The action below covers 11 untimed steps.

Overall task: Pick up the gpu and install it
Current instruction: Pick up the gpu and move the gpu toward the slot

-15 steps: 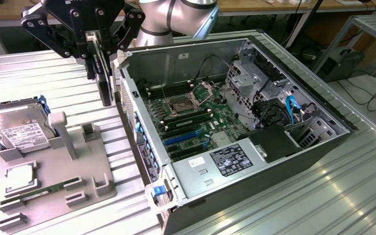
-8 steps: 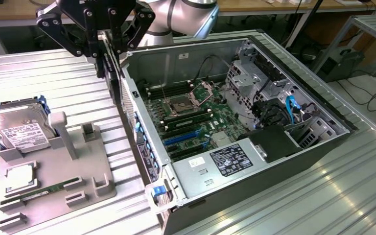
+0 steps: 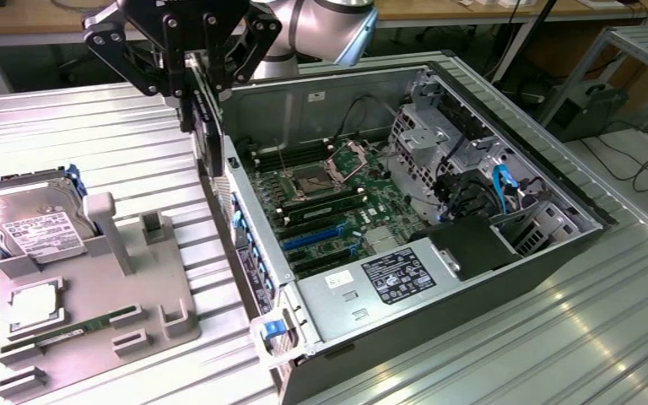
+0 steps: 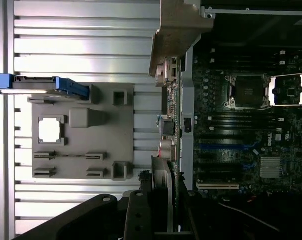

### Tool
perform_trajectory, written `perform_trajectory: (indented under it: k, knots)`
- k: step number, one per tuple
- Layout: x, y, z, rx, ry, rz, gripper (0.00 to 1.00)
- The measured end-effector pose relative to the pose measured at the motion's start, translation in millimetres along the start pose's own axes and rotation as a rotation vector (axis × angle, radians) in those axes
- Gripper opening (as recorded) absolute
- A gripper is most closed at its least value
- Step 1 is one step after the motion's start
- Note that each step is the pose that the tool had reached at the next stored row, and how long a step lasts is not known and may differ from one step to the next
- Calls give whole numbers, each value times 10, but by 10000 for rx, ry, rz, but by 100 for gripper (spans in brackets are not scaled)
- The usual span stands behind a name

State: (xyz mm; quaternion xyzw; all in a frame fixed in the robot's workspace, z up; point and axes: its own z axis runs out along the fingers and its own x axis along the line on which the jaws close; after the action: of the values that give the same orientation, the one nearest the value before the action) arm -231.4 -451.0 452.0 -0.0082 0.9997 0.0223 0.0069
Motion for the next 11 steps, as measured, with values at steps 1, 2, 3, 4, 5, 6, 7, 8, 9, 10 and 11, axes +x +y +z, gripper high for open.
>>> perform_trajectory:
  k: [1,2,3,4,5,6,7,8,9,10,11]
  knots:
    - [-10,0,0,1,0,0,28]
    - [-20,0,0,1,0,1,28]
    - [-33,0,1,0,0,0,28]
    - [-46,-1,1,0,0,0,28]
    - [-59,-1,2,0,0,0,28]
    - [-71,-1,2,0,0,0,28]
    - [-84,-1,3,0,0,1,28]
    - [-95,-1,3,1,0,0,28]
    - [-107,-2,3,1,0,0,28]
    - [-116,-2,3,0,0,0,28]
    - [-127,-2,4,1,0,0,28]
